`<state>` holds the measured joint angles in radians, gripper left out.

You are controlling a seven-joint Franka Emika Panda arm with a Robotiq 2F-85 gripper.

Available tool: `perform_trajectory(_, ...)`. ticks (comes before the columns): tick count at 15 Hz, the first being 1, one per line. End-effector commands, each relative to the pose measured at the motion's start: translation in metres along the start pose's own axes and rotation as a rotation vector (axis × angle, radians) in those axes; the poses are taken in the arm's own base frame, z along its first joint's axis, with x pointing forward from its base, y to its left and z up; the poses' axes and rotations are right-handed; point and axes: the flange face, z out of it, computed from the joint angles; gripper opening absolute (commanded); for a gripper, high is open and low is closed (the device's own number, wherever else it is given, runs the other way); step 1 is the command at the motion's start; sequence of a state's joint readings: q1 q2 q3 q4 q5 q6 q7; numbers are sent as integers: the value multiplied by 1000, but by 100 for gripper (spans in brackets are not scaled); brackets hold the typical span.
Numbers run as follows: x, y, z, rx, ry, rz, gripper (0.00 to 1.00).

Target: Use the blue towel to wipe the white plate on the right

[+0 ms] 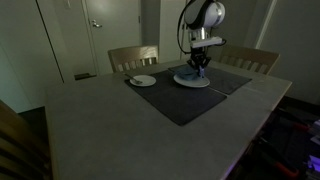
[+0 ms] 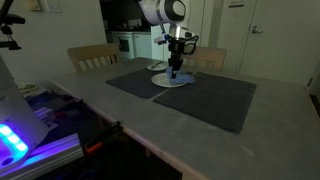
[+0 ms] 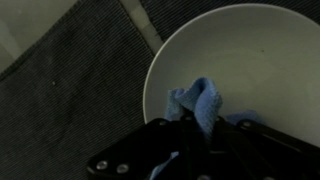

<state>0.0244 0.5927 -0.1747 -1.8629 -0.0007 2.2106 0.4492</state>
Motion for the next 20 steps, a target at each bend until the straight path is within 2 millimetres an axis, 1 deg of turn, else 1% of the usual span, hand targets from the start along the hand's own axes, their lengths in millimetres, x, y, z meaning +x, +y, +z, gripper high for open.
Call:
perform_trajectory(1,-19,6,-4,-84,-75,11,2)
perform_trajectory(3,-32,0,-5,-83,-148,-22,2)
perform_trajectory(5,-43,-11,-8,-63,-199,-61,2)
perform_trajectory(8,-57,-31,-21,-36,-207,-106,2)
perform_trajectory(11,-67,-52,-50,-15,-157,-151,2)
perform_trajectory(15,-88,-88,-90,23,-87,-239,2)
perform_trajectory(17,-102,-109,-103,49,-60,-300,2)
perform_trajectory(20,-127,-142,-108,72,-72,-391,2)
